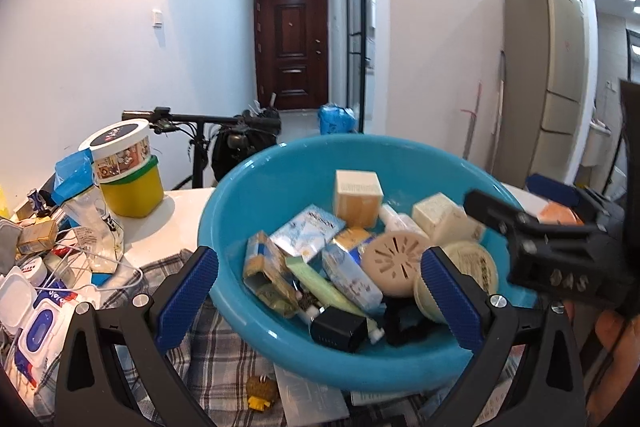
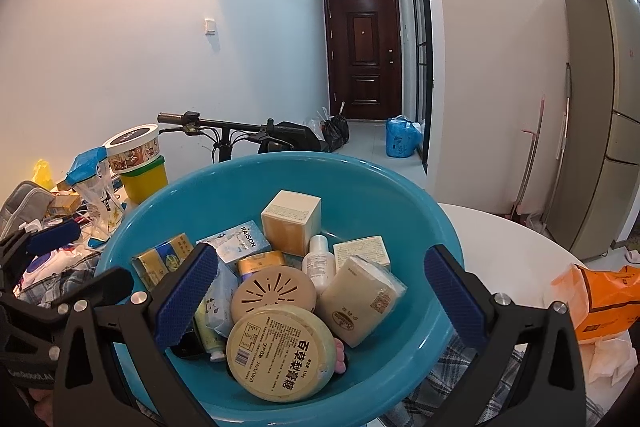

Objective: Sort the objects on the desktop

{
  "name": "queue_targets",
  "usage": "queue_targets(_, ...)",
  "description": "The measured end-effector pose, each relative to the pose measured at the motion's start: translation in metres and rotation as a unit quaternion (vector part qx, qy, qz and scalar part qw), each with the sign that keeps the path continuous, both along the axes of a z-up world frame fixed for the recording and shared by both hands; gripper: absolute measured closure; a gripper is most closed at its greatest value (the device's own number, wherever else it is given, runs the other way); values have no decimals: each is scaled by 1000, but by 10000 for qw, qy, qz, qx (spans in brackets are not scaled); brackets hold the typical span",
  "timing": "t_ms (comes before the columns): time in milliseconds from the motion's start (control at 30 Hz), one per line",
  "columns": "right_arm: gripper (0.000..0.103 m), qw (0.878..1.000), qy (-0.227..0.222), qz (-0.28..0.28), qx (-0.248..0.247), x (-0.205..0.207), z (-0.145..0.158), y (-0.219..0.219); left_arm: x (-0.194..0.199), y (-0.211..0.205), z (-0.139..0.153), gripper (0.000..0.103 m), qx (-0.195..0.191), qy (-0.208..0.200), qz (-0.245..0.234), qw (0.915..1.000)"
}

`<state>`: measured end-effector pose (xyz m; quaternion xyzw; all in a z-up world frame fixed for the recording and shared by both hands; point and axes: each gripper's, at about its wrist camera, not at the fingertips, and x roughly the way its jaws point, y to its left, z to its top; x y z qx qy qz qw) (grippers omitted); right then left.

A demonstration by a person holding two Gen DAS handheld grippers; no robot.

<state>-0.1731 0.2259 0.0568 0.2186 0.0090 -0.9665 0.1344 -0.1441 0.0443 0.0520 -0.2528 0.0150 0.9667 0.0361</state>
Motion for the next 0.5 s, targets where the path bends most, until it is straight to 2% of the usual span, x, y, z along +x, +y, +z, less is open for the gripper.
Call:
queue_targets(133,0,10000,-31,33,-41,-1,0,-1,24,-1,-6,0,-433,-181,71,9989)
queue_targets(233,0,10000,-5,51,35,1,1,-4,50,-8,-17,0,-621,-388,146,9972)
queue_targets(333,0,9999,43,66,63,4,3,-6,74,-18,-34,0,-577,-672,37,9961)
queue_targets(500,0,9999,84,80,49,6,6,-7,103,-22,-63,0,-162,-1176,-393,9922)
